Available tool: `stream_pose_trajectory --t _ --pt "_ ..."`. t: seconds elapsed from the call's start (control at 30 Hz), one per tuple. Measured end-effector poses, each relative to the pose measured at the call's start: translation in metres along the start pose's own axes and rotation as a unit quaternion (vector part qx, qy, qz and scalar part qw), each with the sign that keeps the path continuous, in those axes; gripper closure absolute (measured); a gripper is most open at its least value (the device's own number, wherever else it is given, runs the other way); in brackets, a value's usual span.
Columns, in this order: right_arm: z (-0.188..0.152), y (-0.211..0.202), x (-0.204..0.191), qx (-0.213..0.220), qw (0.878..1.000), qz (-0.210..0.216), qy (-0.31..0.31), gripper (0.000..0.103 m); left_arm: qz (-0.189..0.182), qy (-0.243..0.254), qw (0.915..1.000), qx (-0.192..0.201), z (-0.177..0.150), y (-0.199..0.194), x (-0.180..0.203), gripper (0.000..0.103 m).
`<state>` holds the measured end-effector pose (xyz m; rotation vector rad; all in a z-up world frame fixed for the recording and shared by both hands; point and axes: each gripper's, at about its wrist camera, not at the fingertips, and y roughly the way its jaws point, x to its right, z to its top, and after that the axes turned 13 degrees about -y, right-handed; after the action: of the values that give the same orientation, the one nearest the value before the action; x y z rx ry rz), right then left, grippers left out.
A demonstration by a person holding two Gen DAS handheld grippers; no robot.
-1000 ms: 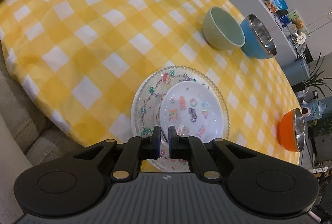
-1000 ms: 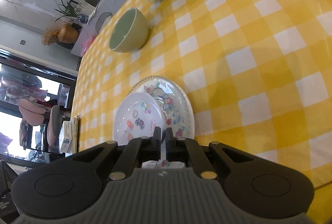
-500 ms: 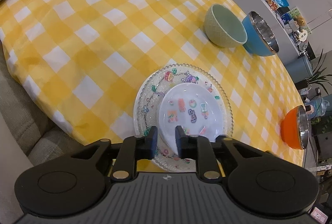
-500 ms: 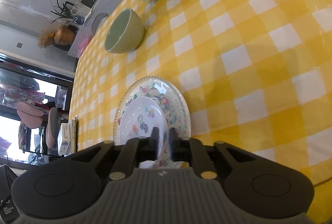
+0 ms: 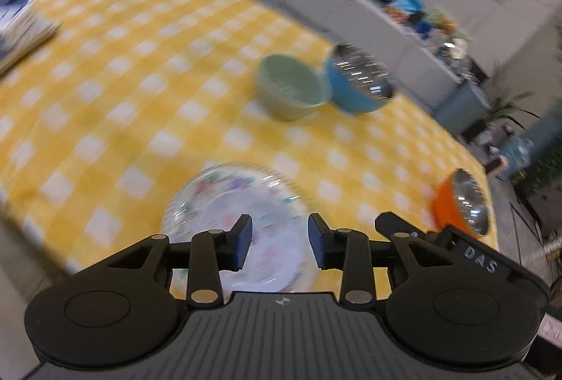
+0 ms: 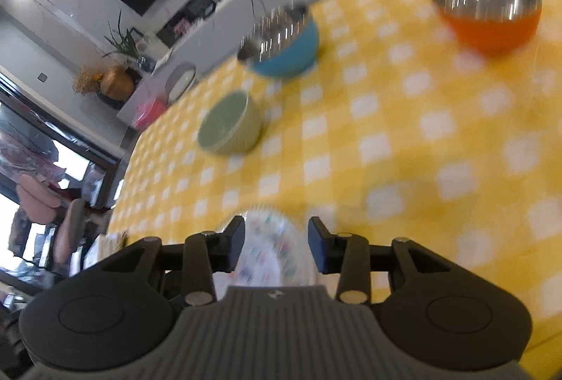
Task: Organize plates and bowls
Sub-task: 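Move the open left tool to the orange steel bowl's rim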
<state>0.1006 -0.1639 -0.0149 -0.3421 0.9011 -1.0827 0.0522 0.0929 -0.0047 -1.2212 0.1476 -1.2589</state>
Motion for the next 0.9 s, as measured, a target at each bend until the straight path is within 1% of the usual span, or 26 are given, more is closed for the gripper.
stream_pose_trajectory --t 0.13,0.23,0.37,0.5,0.57,0.6,0.67,0.8,0.87,0.9 --pt "0.018 -0.02 0.006 0.037 0.998 -0.038 -0.042 0.056 -0.029 0.046 0.9984 0.012 -0.004 0.0 0.032 0.063" --pt "0.031 -0.033 0.017 0.052 0.994 -0.067 -0.074 0.052 -0.054 0.073 0.9958 0.015 -0.009 0.004 0.055 0.063" --pt "0.046 -0.044 0.046 0.061 0.986 -0.115 -0.101 0.049 -0.085 0.103 0.9909 0.009 -0.016 0.015 0.088 0.063" --pt "0.061 -0.047 0.082 0.065 0.979 -0.167 -0.1 0.048 -0.097 0.136 0.986 0.007 -0.026 0.03 0.117 0.062" --pt "0.067 -0.047 0.095 0.07 0.973 -0.193 -0.101 0.047 -0.101 0.147 0.984 0.003 -0.03 0.039 0.131 0.054" --pt "0.071 -0.046 0.102 0.071 0.971 -0.204 -0.103 0.046 -0.103 0.15 0.9833 0.002 -0.032 0.043 0.136 0.052" --pt "0.077 -0.045 0.113 0.071 0.969 -0.213 -0.103 0.041 -0.107 0.156 0.982 0.003 -0.035 0.054 0.147 0.045" --pt "0.089 -0.041 0.139 0.071 0.965 -0.234 -0.09 0.039 -0.109 0.174 0.9788 0.002 -0.042 0.073 0.167 0.039" --pt "0.093 -0.04 0.153 0.077 0.966 -0.239 -0.068 0.037 -0.105 0.181 0.9779 0.001 -0.045 0.084 0.177 0.038" --pt "0.093 -0.04 0.159 0.079 0.965 -0.244 -0.056 0.033 -0.106 0.183 0.9774 -0.001 -0.047 0.089 0.181 0.038"
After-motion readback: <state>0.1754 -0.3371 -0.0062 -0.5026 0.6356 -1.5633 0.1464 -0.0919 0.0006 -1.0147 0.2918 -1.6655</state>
